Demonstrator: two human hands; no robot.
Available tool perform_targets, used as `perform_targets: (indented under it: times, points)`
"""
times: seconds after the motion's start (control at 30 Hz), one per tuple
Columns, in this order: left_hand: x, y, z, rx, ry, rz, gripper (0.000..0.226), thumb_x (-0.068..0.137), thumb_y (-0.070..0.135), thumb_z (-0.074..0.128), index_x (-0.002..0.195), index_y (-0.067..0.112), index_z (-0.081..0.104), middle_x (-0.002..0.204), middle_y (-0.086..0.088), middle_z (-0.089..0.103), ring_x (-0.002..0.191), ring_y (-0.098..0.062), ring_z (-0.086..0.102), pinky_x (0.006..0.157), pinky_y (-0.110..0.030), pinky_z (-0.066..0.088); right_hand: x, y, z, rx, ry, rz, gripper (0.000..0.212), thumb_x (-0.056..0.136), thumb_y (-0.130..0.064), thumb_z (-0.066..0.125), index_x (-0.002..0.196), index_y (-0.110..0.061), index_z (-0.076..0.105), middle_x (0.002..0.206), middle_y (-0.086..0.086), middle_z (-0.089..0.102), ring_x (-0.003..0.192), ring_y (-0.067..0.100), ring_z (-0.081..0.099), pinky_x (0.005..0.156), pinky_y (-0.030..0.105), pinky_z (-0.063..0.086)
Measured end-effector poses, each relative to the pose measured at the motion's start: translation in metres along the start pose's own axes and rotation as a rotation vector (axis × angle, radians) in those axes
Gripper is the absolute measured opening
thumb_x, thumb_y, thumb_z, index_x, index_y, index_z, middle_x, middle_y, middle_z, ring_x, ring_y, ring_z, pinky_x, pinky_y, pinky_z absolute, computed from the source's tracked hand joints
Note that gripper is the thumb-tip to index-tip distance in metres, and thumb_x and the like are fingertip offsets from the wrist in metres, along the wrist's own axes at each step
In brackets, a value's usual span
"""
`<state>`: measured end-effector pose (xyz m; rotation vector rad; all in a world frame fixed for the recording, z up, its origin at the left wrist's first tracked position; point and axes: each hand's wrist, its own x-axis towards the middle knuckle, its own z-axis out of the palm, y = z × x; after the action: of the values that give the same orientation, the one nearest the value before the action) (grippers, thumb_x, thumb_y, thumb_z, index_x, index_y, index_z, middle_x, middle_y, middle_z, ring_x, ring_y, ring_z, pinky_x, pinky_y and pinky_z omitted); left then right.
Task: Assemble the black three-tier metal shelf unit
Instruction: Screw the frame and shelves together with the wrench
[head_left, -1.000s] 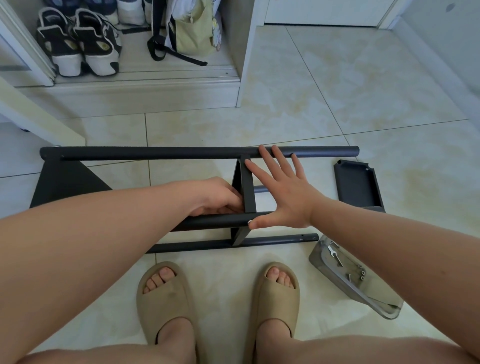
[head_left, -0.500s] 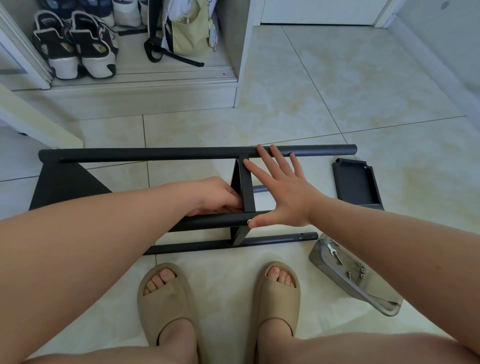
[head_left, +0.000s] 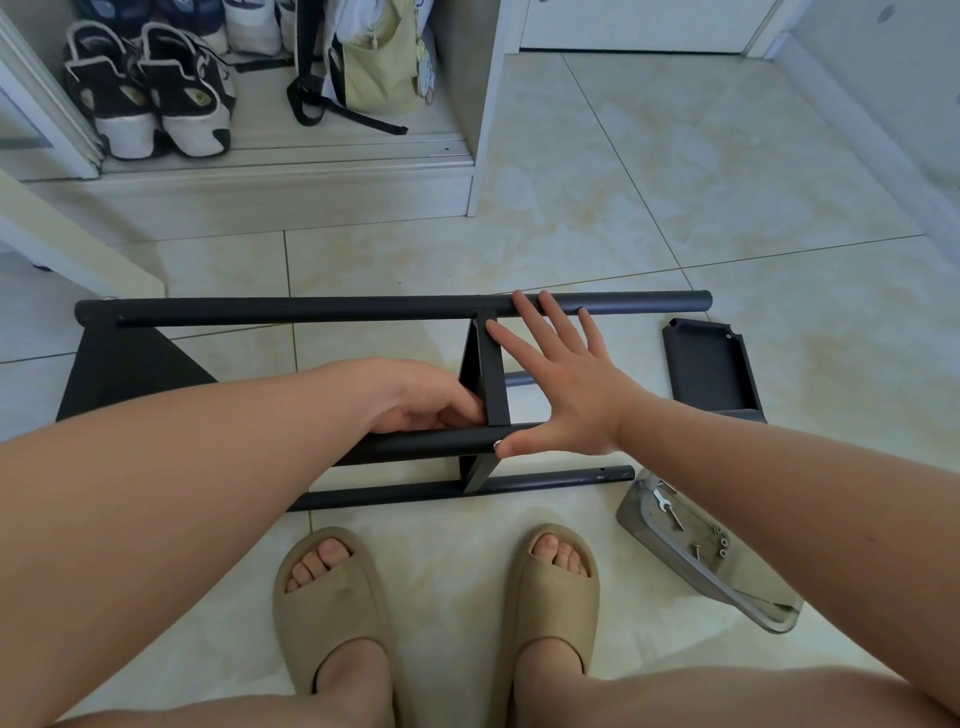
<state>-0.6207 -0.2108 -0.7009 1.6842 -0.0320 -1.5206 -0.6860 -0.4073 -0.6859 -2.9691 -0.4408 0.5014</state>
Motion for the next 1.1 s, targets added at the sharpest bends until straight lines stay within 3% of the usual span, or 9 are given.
perform_targets:
  times: [0.13, 0.3, 0.53, 0.73, 0.87, 1.0, 1.1]
  points:
    - [-0.0020, 0.0013, -0.0007, -0.026, -0.015, -0.030, 0.019, 0.096, 0.011, 0.057, 0.105, 0.009, 0.073, 0.108, -0.010, 0.073, 0.093, -0.019, 0.066, 0.090, -0.028, 0.050, -0.0003, 0.0002, -0.0004, 0.005, -0.002, -0.002, 0.123, 0.061, -0.102, 0.029, 0.157, -0.040, -0.018, 0.162, -0.004, -0.035, 0.147, 0.022, -0.038, 0.121, 0.059, -0.015]
    - [-0.0008, 0.0018, -0.0003, -0.031, -0.013, -0.053, 0.018, 0.097, 0.016, 0.059, 0.106, 0.010, 0.073, 0.098, -0.006, 0.074, 0.084, -0.016, 0.067, 0.085, -0.026, 0.051, -0.0004, 0.0006, -0.0006, 0.001, -0.002, -0.003, 0.123, 0.061, -0.102, 0.027, 0.157, -0.040, -0.018, 0.162, -0.004, -0.035, 0.147, 0.023, -0.037, 0.121, 0.059, -0.014]
    - [0.0002, 0.0014, -0.0011, -0.016, -0.005, -0.055, 0.021, 0.096, 0.017, 0.059, 0.113, 0.011, 0.071, 0.099, -0.005, 0.071, 0.078, -0.013, 0.064, 0.072, -0.022, 0.051, 0.0001, 0.0007, 0.0005, 0.004, 0.006, -0.004, 0.124, 0.061, -0.102, 0.029, 0.157, -0.040, -0.017, 0.163, -0.004, -0.034, 0.147, 0.023, -0.037, 0.121, 0.059, -0.014]
    - [0.0005, 0.0002, -0.0029, -0.058, -0.040, -0.049, 0.024, 0.097, 0.013, 0.056, 0.115, 0.010, 0.070, 0.118, -0.010, 0.069, 0.091, -0.016, 0.065, 0.085, -0.025, 0.050, -0.0003, 0.0005, -0.0002, 0.005, 0.005, -0.002, 0.124, 0.061, -0.103, 0.028, 0.158, -0.040, -0.017, 0.163, -0.004, -0.035, 0.147, 0.022, -0.037, 0.121, 0.059, -0.015]
    - [-0.0001, -0.0002, -0.0034, -0.052, -0.045, -0.044, 0.022, 0.097, 0.015, 0.056, 0.112, 0.010, 0.071, 0.107, -0.007, 0.071, 0.084, -0.015, 0.065, 0.080, -0.025, 0.051, -0.0001, 0.0006, -0.0002, 0.005, 0.003, -0.004, 0.124, 0.062, -0.102, 0.030, 0.157, -0.040, -0.017, 0.162, -0.004, -0.035, 0.147, 0.022, -0.038, 0.121, 0.059, -0.015]
    - [0.0015, 0.0001, -0.0007, 0.056, -0.002, -0.042, 0.014, 0.097, 0.023, 0.060, 0.102, 0.014, 0.070, 0.079, 0.001, 0.071, 0.068, -0.011, 0.063, 0.064, -0.023, 0.050, -0.0003, 0.0006, -0.0001, 0.003, 0.005, -0.005, 0.123, 0.062, -0.102, 0.030, 0.157, -0.040, -0.018, 0.162, -0.004, -0.035, 0.147, 0.022, -0.038, 0.121, 0.059, -0.015]
    - [0.0042, -0.0015, -0.0013, 0.036, -0.002, -0.031, 0.020, 0.097, 0.019, 0.059, 0.110, 0.009, 0.071, 0.096, -0.005, 0.074, 0.086, -0.017, 0.066, 0.083, -0.029, 0.051, -0.0002, 0.0006, 0.0002, 0.006, 0.009, -0.007, 0.124, 0.061, -0.103, 0.027, 0.158, -0.040, -0.017, 0.163, -0.004, -0.035, 0.147, 0.022, -0.037, 0.121, 0.059, -0.015]
